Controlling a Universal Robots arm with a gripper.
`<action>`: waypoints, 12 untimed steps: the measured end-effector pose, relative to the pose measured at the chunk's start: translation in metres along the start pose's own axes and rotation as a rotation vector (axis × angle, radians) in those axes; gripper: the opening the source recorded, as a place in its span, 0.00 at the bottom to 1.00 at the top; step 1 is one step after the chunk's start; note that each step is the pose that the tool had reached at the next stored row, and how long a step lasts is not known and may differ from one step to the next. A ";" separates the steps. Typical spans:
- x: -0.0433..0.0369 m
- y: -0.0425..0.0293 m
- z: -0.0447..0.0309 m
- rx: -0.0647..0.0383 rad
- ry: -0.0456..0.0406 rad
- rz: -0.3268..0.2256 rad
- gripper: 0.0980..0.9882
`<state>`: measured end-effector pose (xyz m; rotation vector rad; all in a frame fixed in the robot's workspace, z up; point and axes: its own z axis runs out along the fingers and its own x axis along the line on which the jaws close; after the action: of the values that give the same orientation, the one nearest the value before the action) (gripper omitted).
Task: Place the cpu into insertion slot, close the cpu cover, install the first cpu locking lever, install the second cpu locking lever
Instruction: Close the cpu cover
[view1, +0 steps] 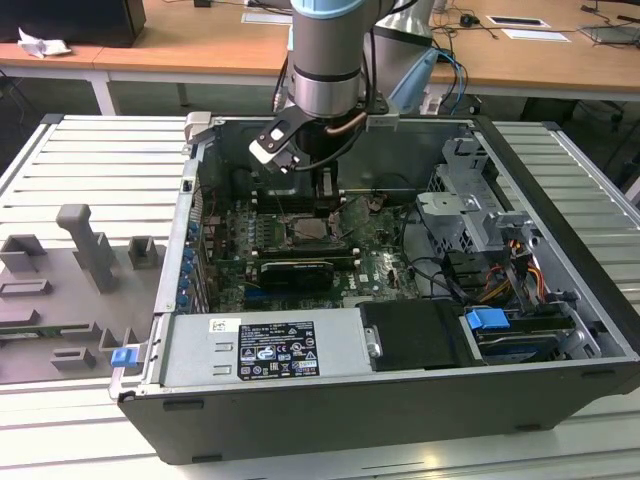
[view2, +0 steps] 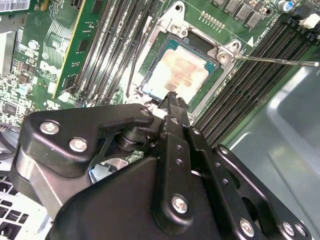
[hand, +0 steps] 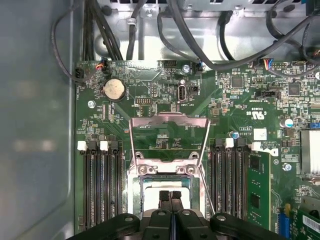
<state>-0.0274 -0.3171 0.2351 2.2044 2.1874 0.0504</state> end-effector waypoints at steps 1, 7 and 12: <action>0.0000 0.0000 -0.0004 0.000 0.0000 0.000 0.01; 0.0001 0.0000 -0.0021 0.000 -0.0004 0.000 0.01; 0.0005 0.0003 -0.0063 0.000 0.0000 0.000 0.01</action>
<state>-0.0275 -0.3167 0.2414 2.2044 2.1874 0.0504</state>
